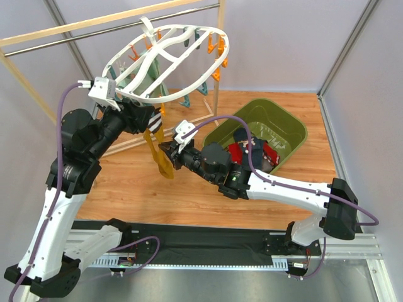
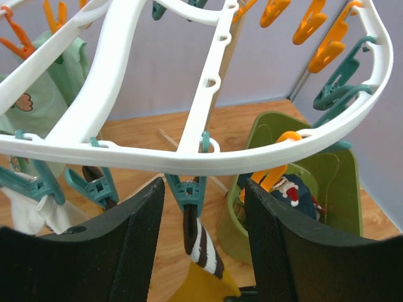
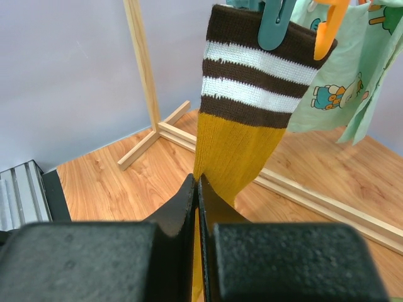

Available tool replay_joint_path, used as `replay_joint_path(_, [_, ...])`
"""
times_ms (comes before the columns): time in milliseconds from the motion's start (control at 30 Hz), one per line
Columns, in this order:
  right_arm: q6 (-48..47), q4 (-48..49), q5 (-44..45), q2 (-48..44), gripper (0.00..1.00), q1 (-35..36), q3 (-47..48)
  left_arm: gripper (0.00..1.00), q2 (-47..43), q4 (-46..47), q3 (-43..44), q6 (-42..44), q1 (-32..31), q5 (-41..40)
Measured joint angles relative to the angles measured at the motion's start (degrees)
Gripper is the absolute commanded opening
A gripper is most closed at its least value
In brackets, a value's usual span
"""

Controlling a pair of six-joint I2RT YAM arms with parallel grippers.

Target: Remove the socks clipped to the hanger

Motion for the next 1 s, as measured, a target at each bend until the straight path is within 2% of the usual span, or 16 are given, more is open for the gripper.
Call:
replay_joint_path(567, [-0.02, 0.0, 0.0, -0.24, 0.0, 0.0, 0.0, 0.59, 1.9, 4.94, -2.64, -0.17, 2.6, 4.55])
replay_joint_path(1000, [-0.02, 0.0, -0.02, -0.24, 0.0, 0.0, 0.0, 0.53, 1.99, 7.56, -4.13, -0.79, 2.6, 5.86])
